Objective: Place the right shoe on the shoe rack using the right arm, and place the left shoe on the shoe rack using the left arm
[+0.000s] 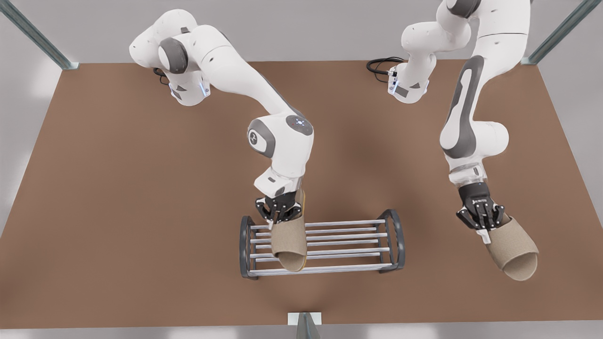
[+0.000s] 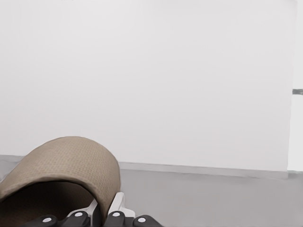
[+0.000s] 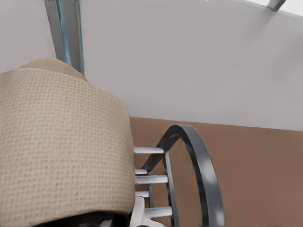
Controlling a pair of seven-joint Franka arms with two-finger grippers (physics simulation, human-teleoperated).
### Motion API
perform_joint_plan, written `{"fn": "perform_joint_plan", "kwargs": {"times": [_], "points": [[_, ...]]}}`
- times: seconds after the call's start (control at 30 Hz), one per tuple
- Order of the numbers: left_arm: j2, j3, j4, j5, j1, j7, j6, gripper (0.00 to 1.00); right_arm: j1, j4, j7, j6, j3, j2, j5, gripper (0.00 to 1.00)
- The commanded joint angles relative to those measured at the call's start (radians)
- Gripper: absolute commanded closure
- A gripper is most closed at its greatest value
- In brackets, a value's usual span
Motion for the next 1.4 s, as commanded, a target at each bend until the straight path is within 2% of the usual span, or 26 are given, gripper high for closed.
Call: {"fn": "perform_joint_plan", "kwargs": {"times": [0.0,0.13,0.23,0.43,0.47,0.5,0.53,0.63,0.73,0.87,0.97,1.07,1.1,1.13,1.17,1.23,1.27,1.3,1.33,1.37], "points": [[-0.035,-0.021,0.01,-0.094,-0.041,-0.864,0.17,0.79,0.008,-0.006,0.343,0.071,-0.001,0.013,-0.062,0.79],[-0.004,-0.029,0.076,-0.248,-0.219,-0.859,0.2,0.79,0.025,-0.025,0.345,0.091,0.0,0.039,-0.139,0.79],[0.088,-0.029,0.177,-0.291,-0.315,-0.858,0.2,0.79,0.034,-0.048,0.392,0.117,0.003,0.062,-0.24,0.79],[0.171,-0.03,0.209,-0.312,-0.386,-0.856,0.185,0.79,0.036,-0.043,0.394,0.126,0.002,0.092,-0.304,0.79],[0.189,-0.03,0.209,-0.312,-0.385,-0.856,0.185,0.79,0.037,-0.043,0.394,0.126,0.002,0.092,-0.309,0.66],[0.211,-0.029,0.209,-0.311,-0.383,-0.855,0.176,0.79,0.038,-0.043,0.386,0.126,0.002,0.092,-0.315,0.38],[0.229,-0.027,0.209,-0.311,-0.383,-0.855,0.168,0.79,0.038,-0.048,0.383,0.125,0.003,0.092,-0.352,0.0],[0.278,-0.027,0.211,-0.315,-0.388,-0.833,0.142,0.79,0.036,-0.057,0.38,0.126,0.003,0.091,-0.364,0.0],[0.333,-0.027,0.281,-0.311,-0.391,-0.835,0.142,0.79,0.031,-0.063,0.38,0.131,0.003,0.089,-0.38,0.0],[0.347,-0.026,0.286,-0.308,-0.385,-0.838,0.144,0.79,0.03,-0.077,0.377,0.131,0.003,0.082,-0.378,0.0],[0.367,-0.024,0.284,-0.303,-0.383,-0.836,0.144,0.79,0.034,-0.128,0.378,0.14,0.039,0.051,-0.367,0.0],[0.376,-0.024,0.283,-0.303,-0.383,-0.838,0.144,0.79,0.034,-0.174,0.32,0.122,0.102,-0.085,-0.314,0.0],[0.376,-0.023,0.283,-0.301,-0.383,-0.838,0.145,0.79,0.034,-0.232,0.265,0.1,0.117,-0.184,-0.291,0.0],[0.376,-0.018,0.283,-0.3,-0.383,-0.833,0.151,0.25,0.034,-0.307,0.198,0.031,0.134,-0.315,-0.235,0.0],[0.375,-0.016,0.283,-0.3,-0.383,-0.832,0.151,0.0,0.03,-0.345,0.058,-0.102,0.137,-0.461,-0.099,0.0],[0.375,-0.016,0.28,-0.3,-0.383,-0.832,0.151,0.0,-0.08,-0.411,-0.126,-0.354,0.137,-0.688,0.097,0.0],[0.375,-0.016,0.28,-0.3,-0.383,-0.832,0.151,0.0,-0.145,-0.411,-0.233,-0.452,0.129,-0.73,0.163,0.0],[0.375,-0.016,0.28,-0.3,-0.383,-0.832,0.151,0.0,-0.327,-0.413,-0.344,-0.567,0.129,-0.748,0.38,0.0],[0.375,-0.016,0.28,-0.3,-0.383,-0.832,0.151,0.0,-0.459,-0.424,-0.565,-0.619,0.129,-0.747,0.398,0.0],[0.375,-0.016,0.28,-0.3,-0.381,-0.832,0.151,0.0,-0.645,-0.457,-0.686,-0.621,0.241,-0.747,0.392,0.0]]}}
